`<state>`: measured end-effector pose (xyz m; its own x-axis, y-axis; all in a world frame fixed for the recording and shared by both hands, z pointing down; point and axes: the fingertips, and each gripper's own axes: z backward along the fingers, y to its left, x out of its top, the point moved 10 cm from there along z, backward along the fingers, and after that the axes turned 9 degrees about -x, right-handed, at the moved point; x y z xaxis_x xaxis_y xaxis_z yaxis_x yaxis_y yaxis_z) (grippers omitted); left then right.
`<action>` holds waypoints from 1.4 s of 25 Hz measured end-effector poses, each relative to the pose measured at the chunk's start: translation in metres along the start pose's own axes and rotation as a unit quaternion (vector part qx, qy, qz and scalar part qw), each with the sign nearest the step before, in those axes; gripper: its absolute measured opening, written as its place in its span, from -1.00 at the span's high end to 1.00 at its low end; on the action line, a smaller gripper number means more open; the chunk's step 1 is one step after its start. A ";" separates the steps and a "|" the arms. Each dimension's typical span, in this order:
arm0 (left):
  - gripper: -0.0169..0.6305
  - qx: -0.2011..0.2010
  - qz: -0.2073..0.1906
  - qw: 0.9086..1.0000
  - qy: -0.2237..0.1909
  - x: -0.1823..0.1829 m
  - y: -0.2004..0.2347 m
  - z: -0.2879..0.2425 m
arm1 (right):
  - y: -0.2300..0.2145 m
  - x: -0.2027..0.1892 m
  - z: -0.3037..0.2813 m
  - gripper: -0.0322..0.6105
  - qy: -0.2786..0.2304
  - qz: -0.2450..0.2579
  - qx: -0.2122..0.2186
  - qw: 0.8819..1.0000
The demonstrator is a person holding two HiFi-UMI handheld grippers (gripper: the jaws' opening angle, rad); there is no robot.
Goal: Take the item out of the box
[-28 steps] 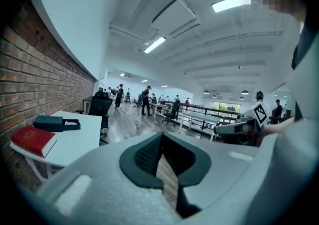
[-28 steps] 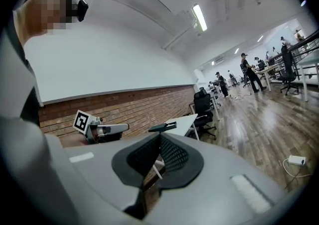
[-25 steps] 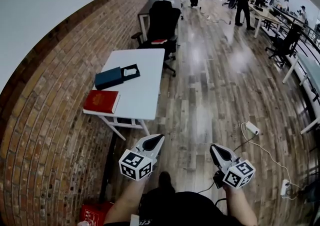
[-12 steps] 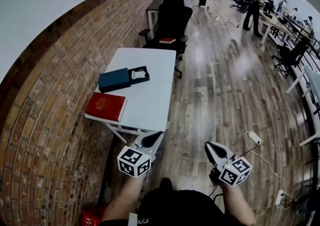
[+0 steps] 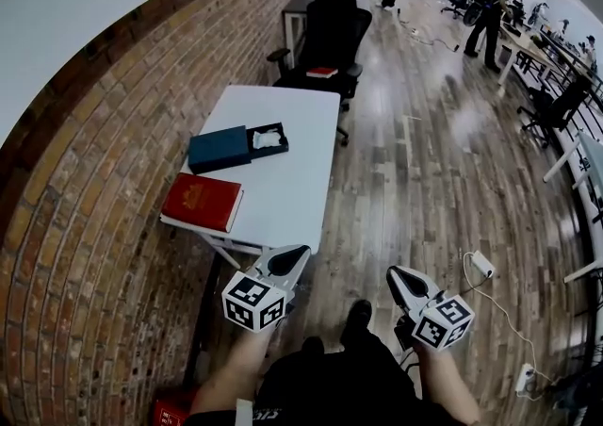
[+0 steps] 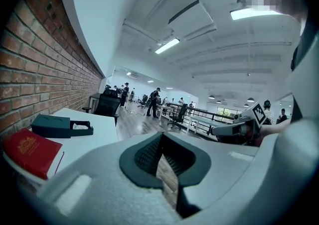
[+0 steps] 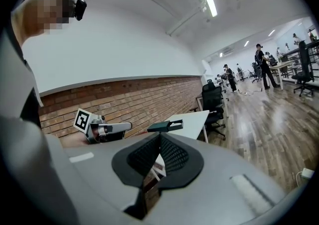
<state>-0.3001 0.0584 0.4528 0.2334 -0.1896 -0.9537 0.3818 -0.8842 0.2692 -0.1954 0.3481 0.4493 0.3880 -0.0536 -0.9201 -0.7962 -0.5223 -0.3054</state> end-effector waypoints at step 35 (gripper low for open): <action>0.93 0.081 -0.001 0.995 0.052 0.081 0.124 -0.284 | -0.274 0.121 -0.219 0.90 0.027 0.006 0.091 0.995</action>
<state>0.0197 0.0546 0.4473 0.3282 -0.1501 -0.9326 0.2344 -0.9435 0.2344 0.1712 0.2986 0.4753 0.3983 -0.1069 -0.9110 -0.8700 -0.3587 -0.3383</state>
